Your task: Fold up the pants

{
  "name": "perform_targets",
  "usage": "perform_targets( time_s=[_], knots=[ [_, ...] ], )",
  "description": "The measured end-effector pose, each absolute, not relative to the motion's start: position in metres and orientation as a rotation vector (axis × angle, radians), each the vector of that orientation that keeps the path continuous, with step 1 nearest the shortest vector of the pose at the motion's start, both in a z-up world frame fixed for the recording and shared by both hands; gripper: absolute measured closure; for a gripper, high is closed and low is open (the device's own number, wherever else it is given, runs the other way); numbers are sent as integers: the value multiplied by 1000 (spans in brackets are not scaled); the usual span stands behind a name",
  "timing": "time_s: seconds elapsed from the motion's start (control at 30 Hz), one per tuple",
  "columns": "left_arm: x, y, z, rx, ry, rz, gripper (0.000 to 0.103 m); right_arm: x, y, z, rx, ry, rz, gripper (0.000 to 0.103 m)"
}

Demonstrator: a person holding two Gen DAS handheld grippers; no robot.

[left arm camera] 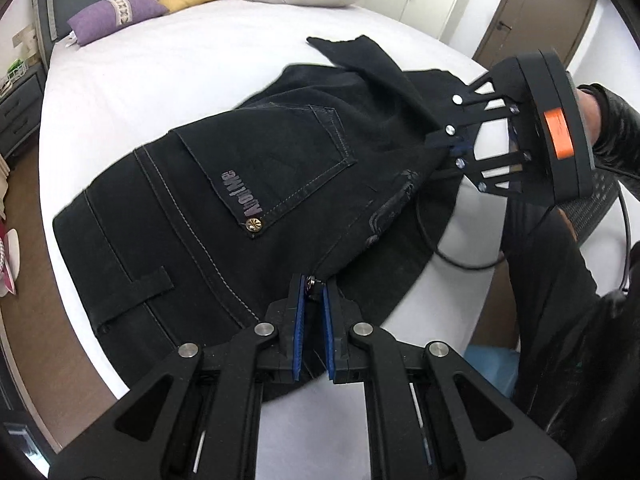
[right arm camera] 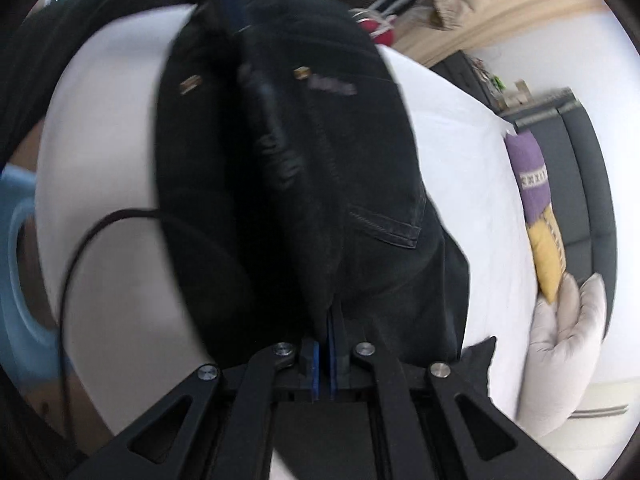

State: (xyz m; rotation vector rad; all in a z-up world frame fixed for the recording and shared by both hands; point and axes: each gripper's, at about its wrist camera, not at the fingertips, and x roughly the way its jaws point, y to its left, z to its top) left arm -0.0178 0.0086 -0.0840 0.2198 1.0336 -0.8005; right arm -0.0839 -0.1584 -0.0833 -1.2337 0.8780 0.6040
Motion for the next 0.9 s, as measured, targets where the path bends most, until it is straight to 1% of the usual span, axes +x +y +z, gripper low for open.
perform_targets(
  time_s=[0.17, 0.37, 0.47, 0.57, 0.6, 0.7, 0.9],
  knots=[
    [-18, 0, -79, 217, 1049, -820, 96, -96, -157, -80, -1218, 901, 571, 99],
    [-9, 0, -73, 209, 1059, -828, 96, -118, -151, -81, -1300, 905, 567, 99],
    [-1, 4, -78, 201, 1078, -825, 96, -115, -151, -88, -1324, 923, 576, 99],
    [5, 9, -88, 173, 1098, -822, 95, -118, -147, -99, -1343, 937, 566, 98],
    [7, 9, -90, 158, 1099, -813, 92, -118, -147, -100, -1338, 939, 565, 98],
    [13, 10, -91, 121, 1103, -796, 91, -119, -149, -104, -1296, 950, 558, 97],
    [4, 15, -61, 97, 1083, -775, 87, -125, -145, -106, -1298, 944, 520, 96]
  ],
)
